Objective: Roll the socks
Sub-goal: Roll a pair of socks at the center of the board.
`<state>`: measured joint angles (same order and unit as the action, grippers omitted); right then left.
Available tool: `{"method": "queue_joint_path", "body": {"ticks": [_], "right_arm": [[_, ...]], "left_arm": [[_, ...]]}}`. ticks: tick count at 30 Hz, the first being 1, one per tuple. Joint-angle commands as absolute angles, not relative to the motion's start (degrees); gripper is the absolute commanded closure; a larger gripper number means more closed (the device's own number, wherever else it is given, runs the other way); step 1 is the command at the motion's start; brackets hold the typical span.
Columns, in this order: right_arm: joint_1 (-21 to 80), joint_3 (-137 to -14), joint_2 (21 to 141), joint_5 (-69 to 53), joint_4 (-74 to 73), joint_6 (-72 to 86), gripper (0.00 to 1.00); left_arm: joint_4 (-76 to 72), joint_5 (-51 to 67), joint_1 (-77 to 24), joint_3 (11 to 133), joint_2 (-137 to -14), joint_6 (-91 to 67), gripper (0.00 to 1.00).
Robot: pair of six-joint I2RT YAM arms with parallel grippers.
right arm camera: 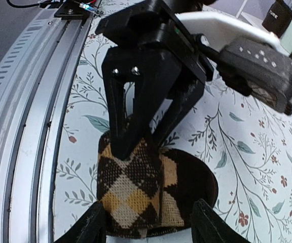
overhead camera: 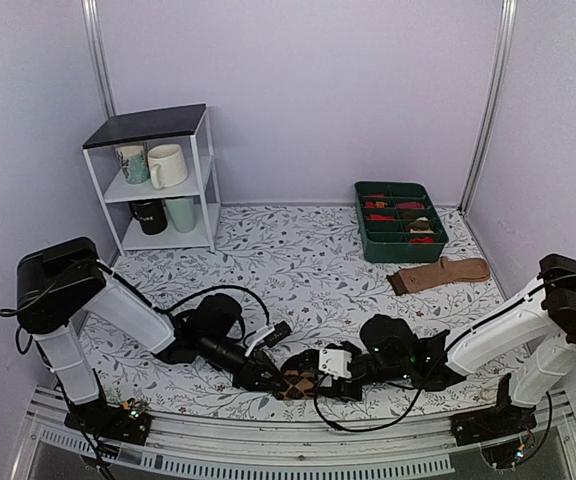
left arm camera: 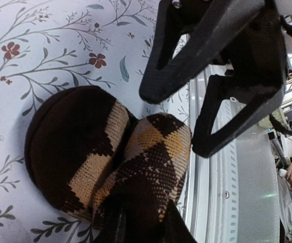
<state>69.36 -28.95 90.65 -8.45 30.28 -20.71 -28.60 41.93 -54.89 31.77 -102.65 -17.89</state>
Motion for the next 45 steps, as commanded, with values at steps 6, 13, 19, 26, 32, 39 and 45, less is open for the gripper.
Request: {"method": "queue_joint_path", "body": {"ticks": [6,13,19,26,32,39,45], "right_arm": [[68.48,-34.43,93.71,3.86,25.76,-13.61,0.42],[60.37,-40.92,95.54,-10.33,15.51,-2.66,0.44],[59.27,-43.06,100.21,-22.0,13.44,-0.65,0.46],[59.32,-42.63,101.73,-25.94,12.05,-0.26,0.48],[59.24,-46.01,106.78,-25.66,11.43,1.48,0.73],[57.72,-51.34,113.12,-21.48,12.04,0.81,0.84],[56.69,-53.56,115.03,-22.49,12.13,0.66,0.84]], "left_arm": [[-15.64,40.34,-55.2,28.74,-106.39,-18.77,0.9],[-14.97,39.8,-55.2,29.22,-106.28,-17.69,0.9],[-15.45,39.16,-55.2,28.84,-105.9,-17.75,0.9],[-14.88,38.32,-55.2,29.06,-105.25,-17.04,0.91],[-12.35,37.05,-55.28,30.71,-104.47,-15.14,0.91],[-9.92,36.84,-55.5,33.04,-102.43,-12.19,0.91],[-6.53,35.95,-56.25,37.43,-104.94,-9.49,0.92]]}}
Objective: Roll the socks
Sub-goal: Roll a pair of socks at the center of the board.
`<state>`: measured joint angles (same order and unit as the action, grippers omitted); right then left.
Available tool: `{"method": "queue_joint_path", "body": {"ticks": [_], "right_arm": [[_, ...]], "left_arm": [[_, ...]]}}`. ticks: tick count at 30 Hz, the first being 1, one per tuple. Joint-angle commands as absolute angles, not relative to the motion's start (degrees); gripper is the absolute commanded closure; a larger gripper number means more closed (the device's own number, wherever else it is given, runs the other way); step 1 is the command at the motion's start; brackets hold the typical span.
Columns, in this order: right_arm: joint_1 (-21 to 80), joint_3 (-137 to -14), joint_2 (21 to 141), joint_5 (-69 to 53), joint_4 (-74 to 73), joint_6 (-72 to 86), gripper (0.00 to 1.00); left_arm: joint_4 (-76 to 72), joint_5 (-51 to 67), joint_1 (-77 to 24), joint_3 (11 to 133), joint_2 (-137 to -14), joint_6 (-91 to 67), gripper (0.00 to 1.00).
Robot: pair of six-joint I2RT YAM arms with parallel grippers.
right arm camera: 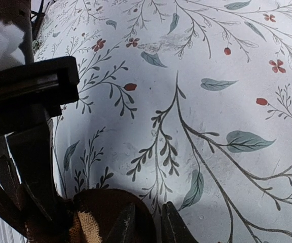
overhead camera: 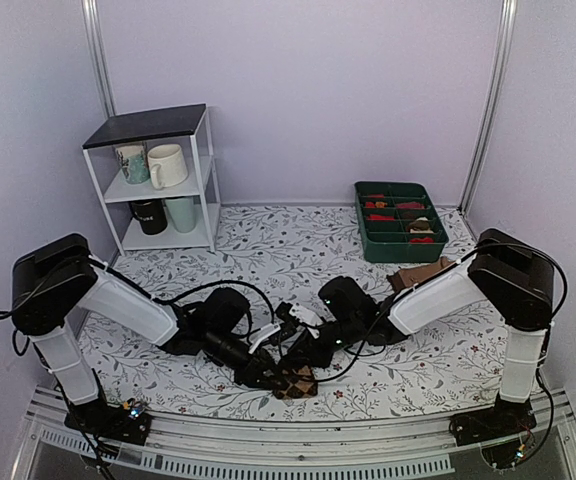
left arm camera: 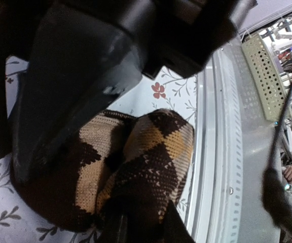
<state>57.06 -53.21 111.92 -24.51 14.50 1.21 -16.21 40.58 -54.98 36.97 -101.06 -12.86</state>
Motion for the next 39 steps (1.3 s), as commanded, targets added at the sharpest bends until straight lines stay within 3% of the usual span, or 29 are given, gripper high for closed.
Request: {"method": "queue_joint_path", "body": {"ticks": [1,4,11,14,22,30,39], "right_arm": [[56.63,-53.17,114.67,-22.44,12.12,0.63,0.84],[56.3,-50.38,111.44,-21.61,14.18,1.41,0.82],[53.68,-41.67,96.72,-16.55,20.02,2.78,0.54],[52.74,-37.76,90.09,-14.52,21.1,2.7,0.48],[57.23,-28.58,79.17,-25.41,25.87,-3.9,0.43],[66.69,-30.07,86.62,-20.56,26.05,-12.43,0.39],[69.28,-33.59,93.23,-14.95,24.85,-16.57,0.39]], "left_arm": [[-6.77,36.09,-56.18,37.55,-105.47,-9.91,0.92],[-8.73,36.34,-56.18,36.34,-106.53,-11.99,0.92],[-11.06,36.4,-56.12,33.09,-106.64,-14.47,0.92],[-11.03,36.39,-56.12,33.17,-106.6,-14.69,0.92],[-9.99,36.74,-56.1,34.7,-107.49,-14.17,0.93],[-8.61,36.91,-56.05,35.59,-108.02,-13.29,0.93],[-8.87,37.0,-55.93,35.35,-108.1,-13.29,0.93]]}}
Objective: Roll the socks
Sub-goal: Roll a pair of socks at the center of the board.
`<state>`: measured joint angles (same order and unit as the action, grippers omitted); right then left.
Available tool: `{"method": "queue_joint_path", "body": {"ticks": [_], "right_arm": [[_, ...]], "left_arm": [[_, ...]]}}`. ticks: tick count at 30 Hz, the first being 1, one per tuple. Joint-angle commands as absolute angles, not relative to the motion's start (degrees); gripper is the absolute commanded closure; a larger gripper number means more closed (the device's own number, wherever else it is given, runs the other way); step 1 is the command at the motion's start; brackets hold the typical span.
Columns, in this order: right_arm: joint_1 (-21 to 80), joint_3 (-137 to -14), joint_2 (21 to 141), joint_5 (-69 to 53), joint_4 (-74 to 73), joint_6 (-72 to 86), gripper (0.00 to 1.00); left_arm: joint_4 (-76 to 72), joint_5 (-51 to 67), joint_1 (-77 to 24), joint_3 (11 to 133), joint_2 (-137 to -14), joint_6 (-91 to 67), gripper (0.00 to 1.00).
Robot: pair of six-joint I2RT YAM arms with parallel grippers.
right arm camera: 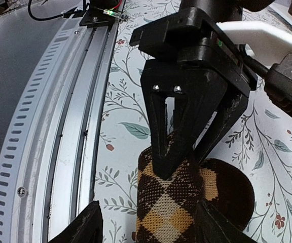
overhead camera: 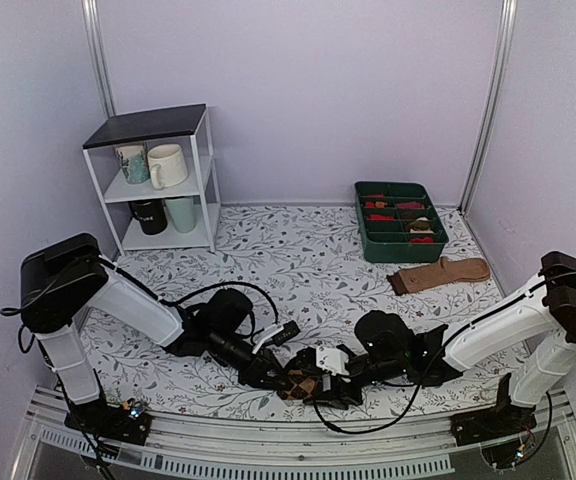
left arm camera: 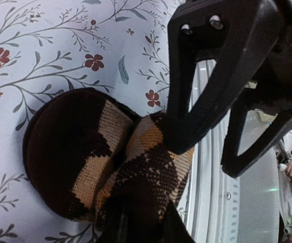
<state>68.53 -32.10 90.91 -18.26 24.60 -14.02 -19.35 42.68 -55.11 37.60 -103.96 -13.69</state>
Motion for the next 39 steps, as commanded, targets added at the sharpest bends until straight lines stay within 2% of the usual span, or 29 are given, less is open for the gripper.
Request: {"method": "queue_joint_path", "body": {"ticks": [1,14,17,21,25,27,34,39], "right_arm": [[69.35,-33.8,93.58,-14.39,24.75,-16.57,0.39],[71.23,-35.29,97.97,-10.71,24.08,-15.61,0.42],[71.28,-35.4,98.15,-10.28,24.0,-15.15,0.49],[71.29,-36.82,99.05,-10.48,22.04,-13.76,0.68],[71.28,-38.47,101.46,-10.66,18.43,-10.95,0.81],[71.29,-38.7,102.72,-11.57,16.98,-9.31,0.84],[70.23,-35.63,104.7,-14.56,16.71,-1.47,0.84],[67.25,-32.92,104.7,-17.93,18.26,2.65,0.84]], "left_arm": [[-8.95,37.08,-55.91,35.33,-108.15,-13.32,0.93],[-8.56,37.17,-55.92,35.94,-108.63,-13.02,0.92],[-8.61,37.17,-55.92,36.13,-108.76,-12.94,0.92],[-8.53,37.11,-55.98,36.51,-109.22,-12.77,0.92],[-8.69,35.99,-55.95,37.1,-108.85,-12.61,0.84],[-8.9,34.74,-55.93,37.65,-107.96,-12.19,0.79],[-13.24,32.04,-55.46,38.75,-100.24,-9.17,0.62],[-21.31,28.07,-55.46,30.96,-90.87,-8.37,0.58]]}}
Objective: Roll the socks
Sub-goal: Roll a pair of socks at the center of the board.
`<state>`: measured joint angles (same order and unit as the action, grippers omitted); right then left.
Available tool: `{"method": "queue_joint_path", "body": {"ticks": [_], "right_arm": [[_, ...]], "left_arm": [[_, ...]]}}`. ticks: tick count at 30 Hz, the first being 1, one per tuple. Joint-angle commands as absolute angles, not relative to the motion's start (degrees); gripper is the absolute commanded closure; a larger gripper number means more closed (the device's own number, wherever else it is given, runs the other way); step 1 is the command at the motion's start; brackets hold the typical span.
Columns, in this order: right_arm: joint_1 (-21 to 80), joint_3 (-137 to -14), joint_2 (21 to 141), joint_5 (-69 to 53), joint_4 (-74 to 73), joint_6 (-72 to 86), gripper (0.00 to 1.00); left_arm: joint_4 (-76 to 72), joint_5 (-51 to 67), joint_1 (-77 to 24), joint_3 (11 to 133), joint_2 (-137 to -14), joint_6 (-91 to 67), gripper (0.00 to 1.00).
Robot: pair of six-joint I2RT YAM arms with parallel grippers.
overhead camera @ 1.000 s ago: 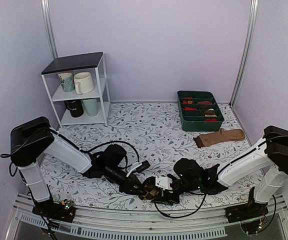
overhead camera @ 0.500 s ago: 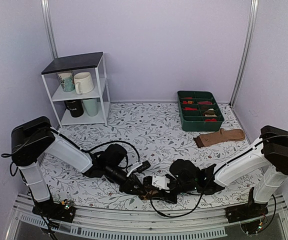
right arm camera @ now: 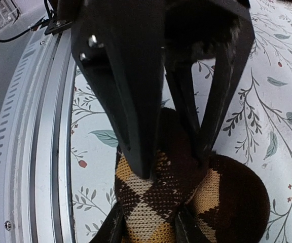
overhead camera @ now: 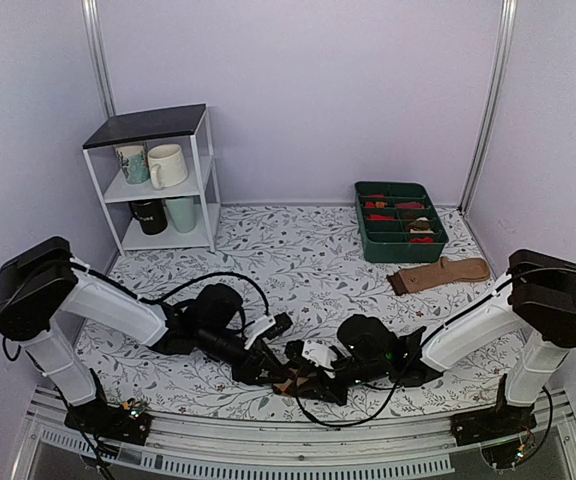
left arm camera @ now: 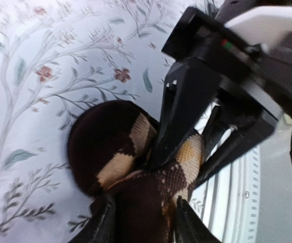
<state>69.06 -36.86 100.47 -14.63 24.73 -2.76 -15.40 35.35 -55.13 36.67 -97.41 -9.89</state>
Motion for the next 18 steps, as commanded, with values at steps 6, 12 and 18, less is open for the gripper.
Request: {"method": "queue_joint_path", "body": {"ticks": [6,12,18], "right_arm": [[65.36,-32.36,105.78,-22.07,18.32,3.47,0.84],[64.48,-32.56,106.41,-23.24,18.03,4.12,0.84],[64.06,-32.69,106.62,-23.15,17.71,4.39,0.84]], "left_arm": [[-36.22,28.06,-55.88,18.66,-79.09,-9.04,0.3],[-43.01,29.8,-56.11,16.93,-80.72,-5.42,0.0],[-45.96,34.59,-56.14,20.57,-89.52,-5.44,0.07]]}}
